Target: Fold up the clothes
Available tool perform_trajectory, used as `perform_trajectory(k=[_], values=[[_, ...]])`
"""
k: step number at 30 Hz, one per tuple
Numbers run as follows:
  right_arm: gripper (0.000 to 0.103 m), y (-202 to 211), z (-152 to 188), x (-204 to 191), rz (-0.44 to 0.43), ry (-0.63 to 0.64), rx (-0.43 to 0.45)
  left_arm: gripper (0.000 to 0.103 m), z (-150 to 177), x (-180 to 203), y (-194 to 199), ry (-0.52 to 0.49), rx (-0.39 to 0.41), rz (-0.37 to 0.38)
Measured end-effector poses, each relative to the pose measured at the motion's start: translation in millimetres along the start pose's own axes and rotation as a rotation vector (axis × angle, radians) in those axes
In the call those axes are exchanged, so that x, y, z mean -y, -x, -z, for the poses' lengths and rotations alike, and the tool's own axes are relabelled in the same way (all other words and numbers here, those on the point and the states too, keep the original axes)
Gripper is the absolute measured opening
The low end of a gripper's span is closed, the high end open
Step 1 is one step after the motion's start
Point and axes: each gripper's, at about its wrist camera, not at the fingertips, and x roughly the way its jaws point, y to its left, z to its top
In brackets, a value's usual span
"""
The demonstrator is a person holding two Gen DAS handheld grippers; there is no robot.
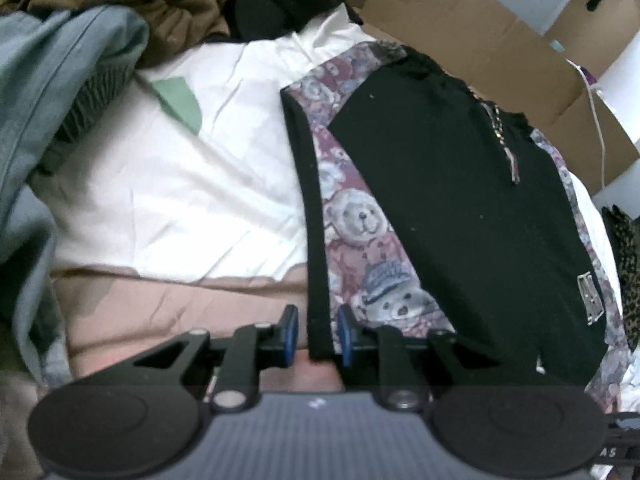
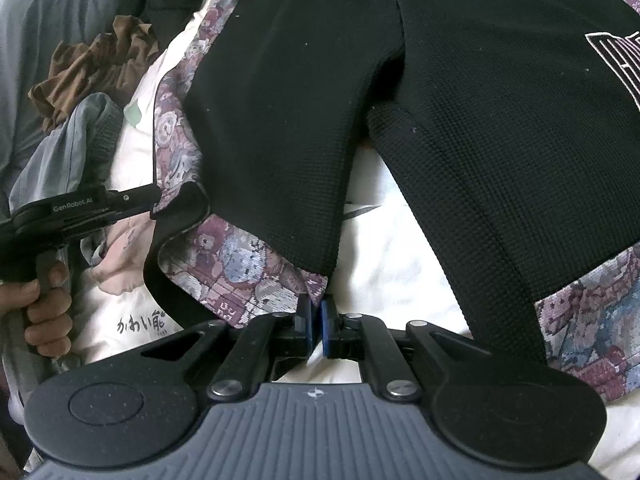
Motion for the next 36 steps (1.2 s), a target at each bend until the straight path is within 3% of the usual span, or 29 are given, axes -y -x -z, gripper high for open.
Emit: perform_trajectory(k=[7, 21, 25, 36], values=[[0.003, 1, 0, -1, 0.003, 0.006, -0.002, 0.022, 1, 3, 9, 0.01, 0.005, 0.012], [0.004, -2, -1, 5, -0.017, -0.058, -0.002, 0.022, 6, 2, -10, 0.029, -0.027, 0.023], [0.004, -2, -1, 4, -0.018, -0.065, -0.002, 0.011, 5, 2, -14, 0.019, -0.029, 0.016], [0.005, 6, 4, 0, -0.03, -0.069, 0.011, 0.008, -5, -16, 45, -0.024, 0.007, -0.002]])
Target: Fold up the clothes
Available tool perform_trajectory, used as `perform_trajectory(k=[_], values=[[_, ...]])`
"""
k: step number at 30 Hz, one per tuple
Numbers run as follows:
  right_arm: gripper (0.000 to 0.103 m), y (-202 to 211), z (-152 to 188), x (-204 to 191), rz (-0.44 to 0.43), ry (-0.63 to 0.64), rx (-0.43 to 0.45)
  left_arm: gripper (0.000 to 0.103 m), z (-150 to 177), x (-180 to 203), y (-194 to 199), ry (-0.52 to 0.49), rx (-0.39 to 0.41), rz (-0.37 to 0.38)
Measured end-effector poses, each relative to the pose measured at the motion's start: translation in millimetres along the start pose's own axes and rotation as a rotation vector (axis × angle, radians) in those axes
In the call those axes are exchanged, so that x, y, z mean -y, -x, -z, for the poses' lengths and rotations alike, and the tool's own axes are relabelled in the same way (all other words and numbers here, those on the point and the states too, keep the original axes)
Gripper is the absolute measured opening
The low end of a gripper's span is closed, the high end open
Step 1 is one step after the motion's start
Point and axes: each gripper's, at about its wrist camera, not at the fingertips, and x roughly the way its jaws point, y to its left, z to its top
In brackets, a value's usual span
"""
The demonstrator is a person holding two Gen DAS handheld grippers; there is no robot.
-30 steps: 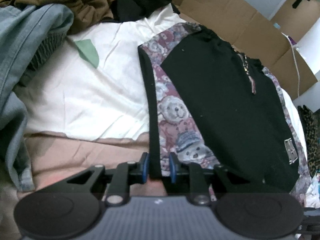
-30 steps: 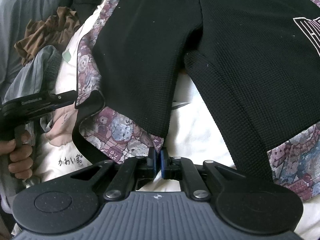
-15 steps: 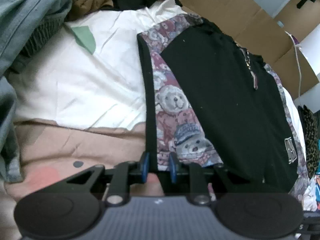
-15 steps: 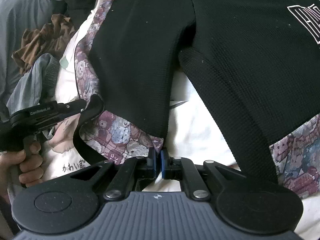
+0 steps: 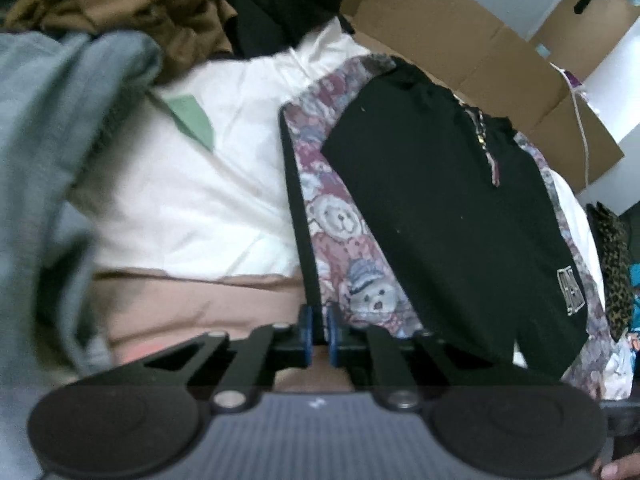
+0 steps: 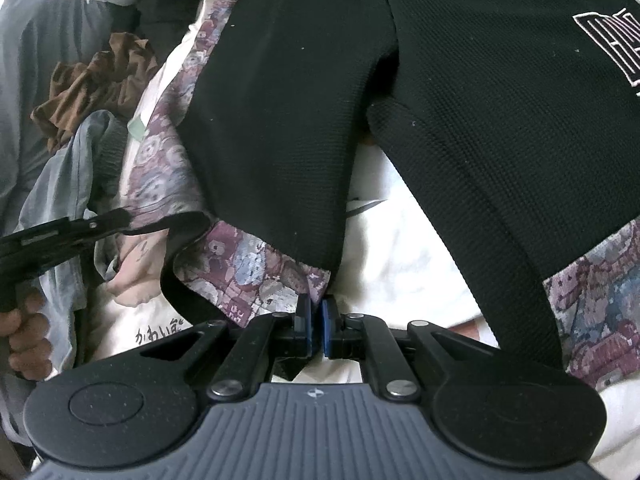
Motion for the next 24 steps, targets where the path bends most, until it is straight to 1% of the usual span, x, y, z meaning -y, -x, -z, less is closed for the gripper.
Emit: perform_trajectory(k=[4, 5, 8, 9, 14, 17, 23, 24], values=[[0.008, 5, 1, -2, 0.005, 0.015, -0.006, 0.008, -9, -11, 17, 0.036, 0.023, -0.021], [0.013, 6, 1, -1, 0.004, 0.017, -0.006, 0.008, -11, -15, 21, 0.039, 0.031, -0.029], [0.033, 7, 0, 0, -0.001, 0.009, 0.001, 0.008, -20, -29, 33, 0.042, 0.05, -0.06], [0.036, 7, 0, 1, -0.003, 0.003, 0.004, 0.008, -24, -33, 36, 0.039, 0.054, -0.074], [0.036, 2, 0, 5, -0.02, -0.021, -0.01, 0.008, -36, -55, 33, 0.027, 0.039, -0.168], [0.036, -2, 0, 9, -0.037, -0.053, -0.02, 0.007, -37, -64, 28, 0.027, 0.019, -0.181], [0.036, -15, 1, 12, -0.066, -0.105, -0.031, 0.007, -33, -65, 12, -0.027, 0.0, -0.222], [0.039, -18, 1, 12, -0.071, -0.116, -0.032, 0.007, -32, -67, 11, -0.026, -0.002, -0.225]])
